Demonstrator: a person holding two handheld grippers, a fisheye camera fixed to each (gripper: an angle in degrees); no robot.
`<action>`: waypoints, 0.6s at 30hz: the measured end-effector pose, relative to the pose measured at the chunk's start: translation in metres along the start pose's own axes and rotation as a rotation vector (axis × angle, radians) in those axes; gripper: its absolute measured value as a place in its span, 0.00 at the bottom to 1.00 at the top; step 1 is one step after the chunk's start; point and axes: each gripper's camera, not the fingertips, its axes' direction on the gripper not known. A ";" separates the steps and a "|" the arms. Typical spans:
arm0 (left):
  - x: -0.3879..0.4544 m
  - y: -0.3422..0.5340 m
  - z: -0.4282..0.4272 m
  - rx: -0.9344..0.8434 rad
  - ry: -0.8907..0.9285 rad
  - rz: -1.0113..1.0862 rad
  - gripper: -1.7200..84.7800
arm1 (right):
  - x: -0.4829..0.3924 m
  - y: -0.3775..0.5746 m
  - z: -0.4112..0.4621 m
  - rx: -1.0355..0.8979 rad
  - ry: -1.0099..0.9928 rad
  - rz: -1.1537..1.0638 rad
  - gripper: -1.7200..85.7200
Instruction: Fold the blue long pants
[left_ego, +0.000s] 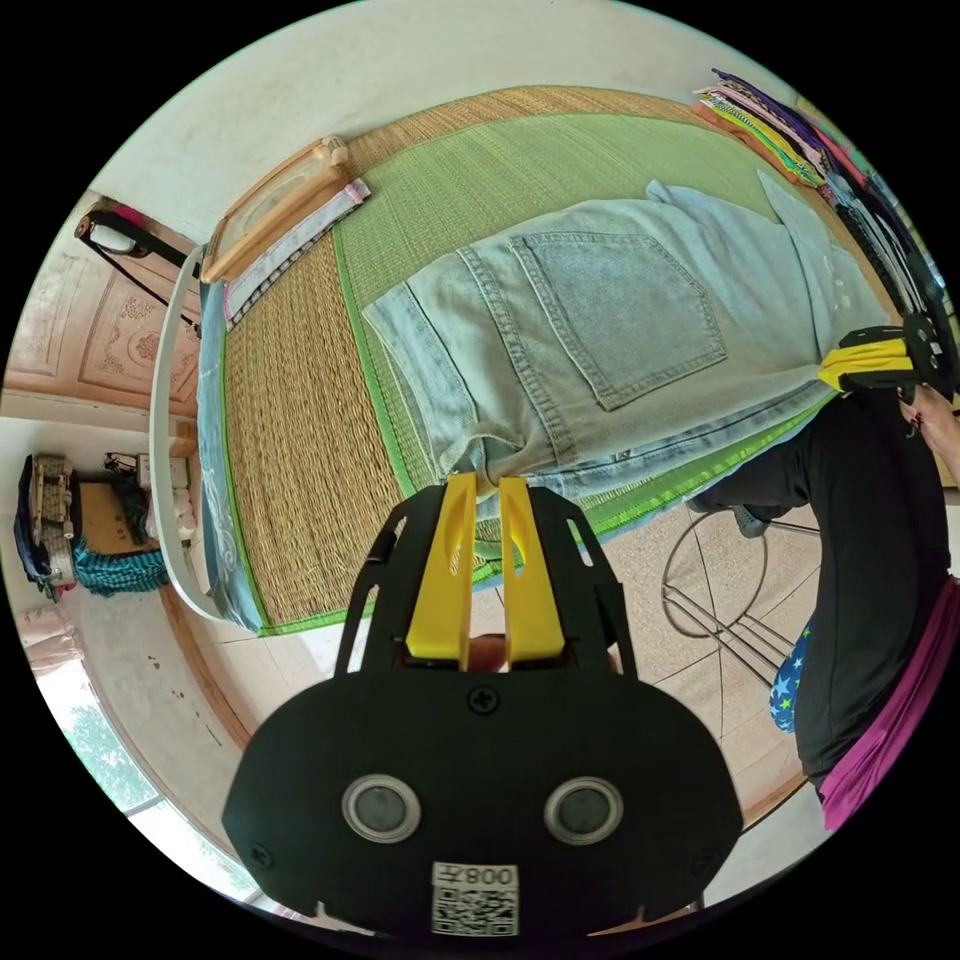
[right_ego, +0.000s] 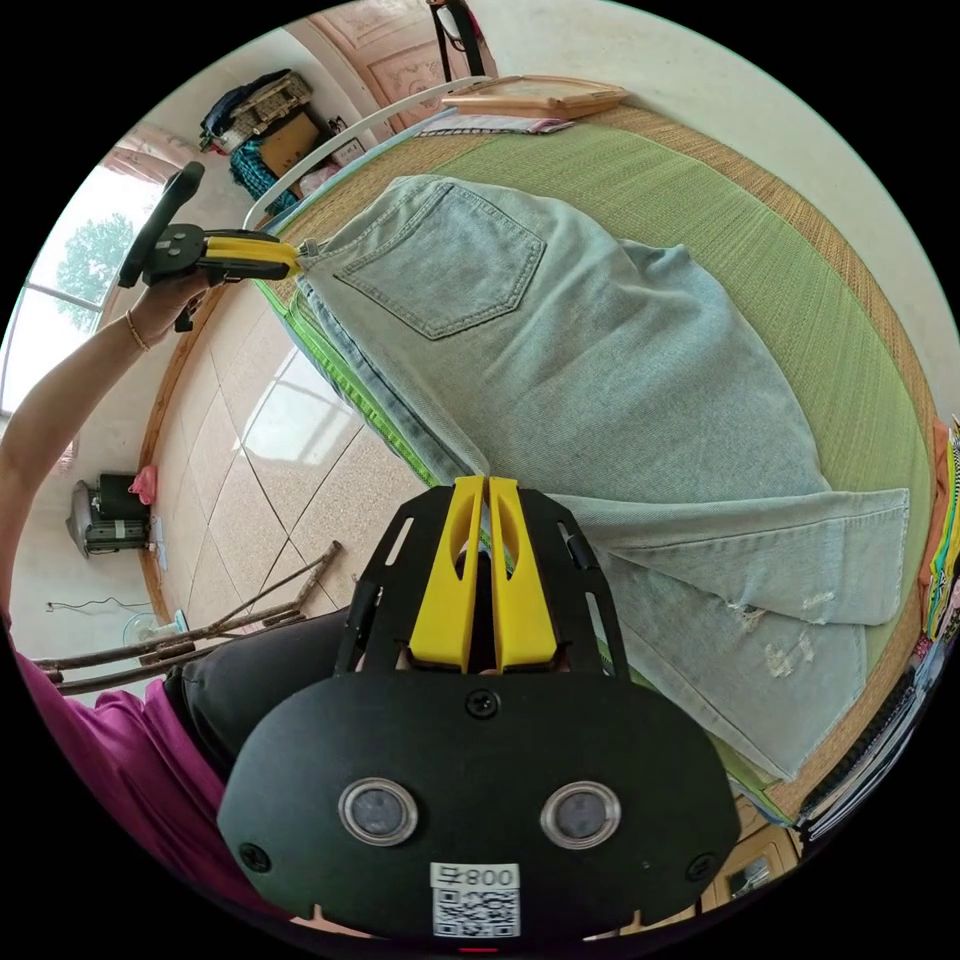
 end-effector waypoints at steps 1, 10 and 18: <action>0.000 0.003 0.000 0.002 0.001 0.000 0.03 | 0.000 0.001 0.001 0.001 -0.002 -0.002 0.03; 0.000 0.037 0.006 0.011 0.022 -0.031 0.03 | -0.004 0.006 0.014 -0.009 -0.019 0.003 0.03; -0.003 0.067 -0.001 0.055 0.038 -0.079 0.04 | -0.008 0.010 0.016 -0.007 -0.019 0.003 0.03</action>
